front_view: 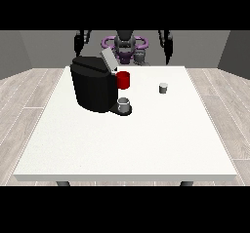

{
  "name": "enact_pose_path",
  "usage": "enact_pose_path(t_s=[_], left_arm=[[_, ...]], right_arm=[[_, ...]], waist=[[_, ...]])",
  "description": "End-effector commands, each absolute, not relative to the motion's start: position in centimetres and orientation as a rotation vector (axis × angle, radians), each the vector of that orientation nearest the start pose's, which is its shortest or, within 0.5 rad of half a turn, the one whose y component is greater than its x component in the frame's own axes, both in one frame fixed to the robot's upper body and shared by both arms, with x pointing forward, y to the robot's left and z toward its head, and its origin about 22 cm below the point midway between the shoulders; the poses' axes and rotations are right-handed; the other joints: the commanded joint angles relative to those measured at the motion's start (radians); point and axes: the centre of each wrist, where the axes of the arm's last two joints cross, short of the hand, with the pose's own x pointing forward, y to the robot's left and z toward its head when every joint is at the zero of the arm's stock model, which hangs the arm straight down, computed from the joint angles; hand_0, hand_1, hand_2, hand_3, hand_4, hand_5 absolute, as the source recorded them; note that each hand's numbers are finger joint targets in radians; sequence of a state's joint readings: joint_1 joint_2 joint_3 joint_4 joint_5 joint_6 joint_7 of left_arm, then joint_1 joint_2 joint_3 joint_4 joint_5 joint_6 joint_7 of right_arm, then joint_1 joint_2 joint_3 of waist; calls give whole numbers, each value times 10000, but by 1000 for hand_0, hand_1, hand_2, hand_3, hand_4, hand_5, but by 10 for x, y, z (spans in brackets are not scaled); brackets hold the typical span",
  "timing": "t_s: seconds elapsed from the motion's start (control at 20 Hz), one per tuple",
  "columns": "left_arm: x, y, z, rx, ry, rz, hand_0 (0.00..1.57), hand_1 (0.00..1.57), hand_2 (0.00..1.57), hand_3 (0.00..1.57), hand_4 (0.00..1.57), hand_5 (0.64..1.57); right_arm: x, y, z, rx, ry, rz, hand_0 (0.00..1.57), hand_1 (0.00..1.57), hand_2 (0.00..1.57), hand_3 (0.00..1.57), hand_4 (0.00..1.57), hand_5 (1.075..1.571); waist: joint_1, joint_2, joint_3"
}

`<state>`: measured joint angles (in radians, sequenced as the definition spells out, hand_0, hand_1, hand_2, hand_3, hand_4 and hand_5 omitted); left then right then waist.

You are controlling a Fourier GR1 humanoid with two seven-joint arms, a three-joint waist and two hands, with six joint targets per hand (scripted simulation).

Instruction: Insert the coffee pod into the coffee machine and close the lid

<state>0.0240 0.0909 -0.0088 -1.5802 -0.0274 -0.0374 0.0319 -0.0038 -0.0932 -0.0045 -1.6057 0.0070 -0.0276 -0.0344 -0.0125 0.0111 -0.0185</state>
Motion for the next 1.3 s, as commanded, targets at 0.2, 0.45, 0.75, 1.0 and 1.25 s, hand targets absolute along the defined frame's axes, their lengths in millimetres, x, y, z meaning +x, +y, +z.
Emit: enact_pose_path(t_s=[0.2,0.45,0.75,1.0,1.25], left_arm=[[247,295,30,1644,-16136,-4812,0,0,0,0,0,1571],[285,331,56,3963,-15731,-6000,0,0,0,0,0,1571],[300,356,58,4411,-14638,-7255,0,0,0,0,0,1571],[323,363,63,4611,-14007,-7822,0,0,0,0,0,1571],[325,382,37,5412,-13745,-8020,0,0,0,0,0,1571]], right_arm=[[244,-265,6,-675,-15759,438,0,0,0,0,0,1571],[254,-221,32,-1992,-17215,1257,0,0,0,0,0,1571],[264,-227,39,-2503,-17418,1465,0,0,0,0,0,1571],[281,-212,53,-2050,-17784,1263,0,0,0,0,0,1571],[272,-197,55,-1999,-17515,1317,0,0,0,0,0,1571]], waist=[[24,88,190],[-1345,1094,173],[-1456,1625,181],[-1546,2302,183],[-1748,2510,174]])
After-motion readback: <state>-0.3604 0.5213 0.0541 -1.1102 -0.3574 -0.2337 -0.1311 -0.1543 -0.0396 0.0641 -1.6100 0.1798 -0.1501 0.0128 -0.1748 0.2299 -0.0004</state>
